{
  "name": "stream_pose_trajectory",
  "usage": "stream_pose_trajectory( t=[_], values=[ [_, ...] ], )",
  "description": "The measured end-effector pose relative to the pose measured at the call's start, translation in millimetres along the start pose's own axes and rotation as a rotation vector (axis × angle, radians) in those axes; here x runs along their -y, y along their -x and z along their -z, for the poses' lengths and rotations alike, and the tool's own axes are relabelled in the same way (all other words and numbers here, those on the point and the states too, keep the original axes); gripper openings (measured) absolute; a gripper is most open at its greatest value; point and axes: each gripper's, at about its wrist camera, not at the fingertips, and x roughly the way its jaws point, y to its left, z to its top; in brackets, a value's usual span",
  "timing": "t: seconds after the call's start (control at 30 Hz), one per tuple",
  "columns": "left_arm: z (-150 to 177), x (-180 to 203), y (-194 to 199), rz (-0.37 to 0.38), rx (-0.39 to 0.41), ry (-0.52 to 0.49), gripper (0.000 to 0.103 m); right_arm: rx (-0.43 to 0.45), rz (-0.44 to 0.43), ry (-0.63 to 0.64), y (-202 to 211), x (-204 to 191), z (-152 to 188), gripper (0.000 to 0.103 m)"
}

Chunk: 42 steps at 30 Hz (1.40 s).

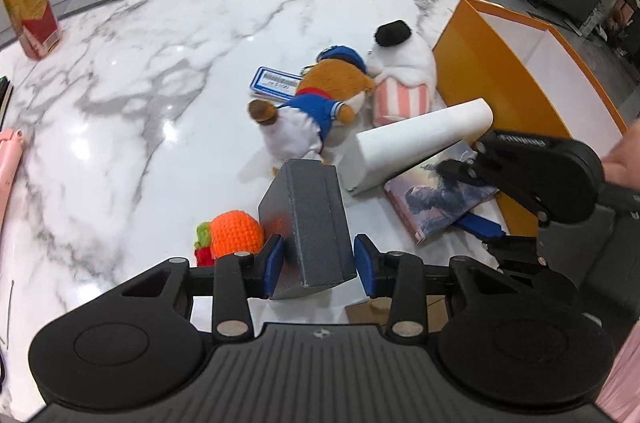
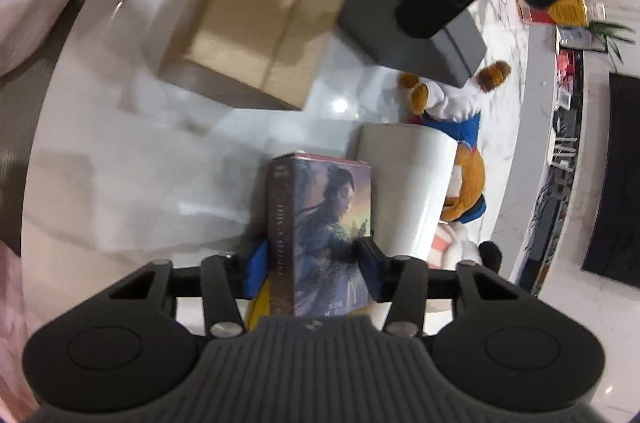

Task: Organize objects
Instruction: 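Lift the black gift box with the left gripper while the right lifts the photo card box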

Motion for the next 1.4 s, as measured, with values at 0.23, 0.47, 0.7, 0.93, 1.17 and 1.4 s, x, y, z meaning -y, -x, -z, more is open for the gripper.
stream_pose_trajectory(
  t=[0.23, 0.47, 0.7, 0.93, 1.17, 1.4],
  values=[
    [2, 0, -5, -0.066, -0.012, -0.022, 0.052, 0.056, -0.019, -0.127, 19, 13, 7, 0.028],
    [-2, 2, -11, -0.123, -0.006, -0.031, 0.054, 0.116, -0.368, -0.674, 23, 86, 26, 0.024],
    [-7, -2, -10, -0.114, -0.004, -0.019, 0.039, 0.059, -0.615, -1.054, -7, 114, 56, 0.024],
    [-10, -2, -12, -0.113, 0.001, -0.008, 0.039, 0.086, -0.606, -1.099, -17, 115, 52, 0.026],
    [-1, 6, -5, -0.106, 0.051, -0.019, 0.038, 0.117, -0.551, -1.245, -16, 119, 57, 0.024],
    [-1, 32, 45, -0.066, 0.190, 0.006, 0.038, 0.310, -0.431, -1.476, 48, 113, 94, 0.024]
  ],
)
